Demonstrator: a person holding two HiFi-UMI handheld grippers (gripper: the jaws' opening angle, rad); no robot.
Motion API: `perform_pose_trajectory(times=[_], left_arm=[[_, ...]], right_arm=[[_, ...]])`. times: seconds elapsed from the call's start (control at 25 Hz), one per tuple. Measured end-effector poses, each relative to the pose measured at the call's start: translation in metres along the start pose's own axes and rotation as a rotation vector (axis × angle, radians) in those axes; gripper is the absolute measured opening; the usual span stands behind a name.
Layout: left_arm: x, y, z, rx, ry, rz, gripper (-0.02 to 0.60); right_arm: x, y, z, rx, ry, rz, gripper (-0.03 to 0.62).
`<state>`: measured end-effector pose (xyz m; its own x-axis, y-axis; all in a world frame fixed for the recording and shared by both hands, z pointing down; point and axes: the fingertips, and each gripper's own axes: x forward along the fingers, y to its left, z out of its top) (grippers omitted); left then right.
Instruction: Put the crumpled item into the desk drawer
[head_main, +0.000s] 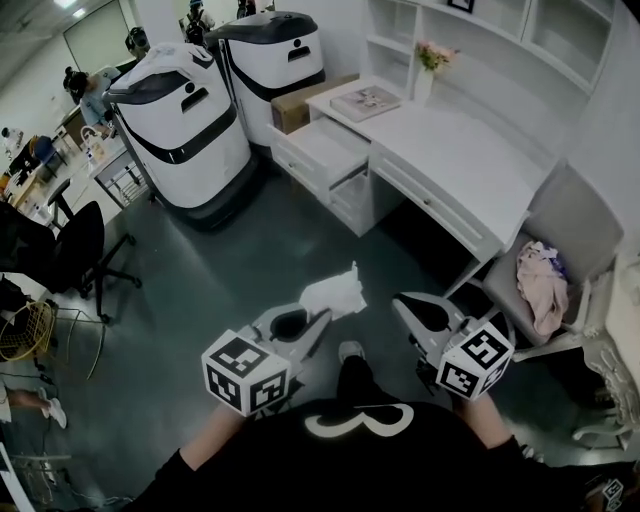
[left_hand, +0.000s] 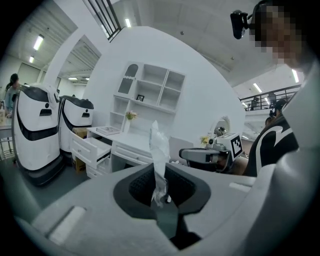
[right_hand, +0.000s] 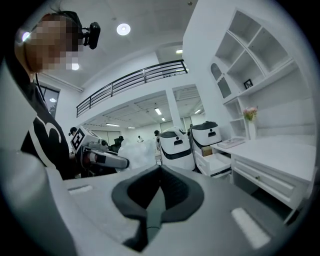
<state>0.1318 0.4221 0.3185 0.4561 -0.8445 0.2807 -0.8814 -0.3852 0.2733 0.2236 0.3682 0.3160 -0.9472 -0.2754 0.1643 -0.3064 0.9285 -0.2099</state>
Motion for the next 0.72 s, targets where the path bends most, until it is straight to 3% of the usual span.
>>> perform_pose_trajectory(times=[0.48, 0.72], left_arm=[[0.142, 0.120, 0.044, -0.094, 0.084, 0.043, 0.048], [0.215, 0.179, 0.075, -0.099, 0.114, 0.069, 0.048]], right_arm=[[0.099, -0.157, 0.019, 0.094, 0.076, 0.052, 0.002], [0.150, -0.235, 0.032, 0.115, 0.111, 0.084, 0.002]])
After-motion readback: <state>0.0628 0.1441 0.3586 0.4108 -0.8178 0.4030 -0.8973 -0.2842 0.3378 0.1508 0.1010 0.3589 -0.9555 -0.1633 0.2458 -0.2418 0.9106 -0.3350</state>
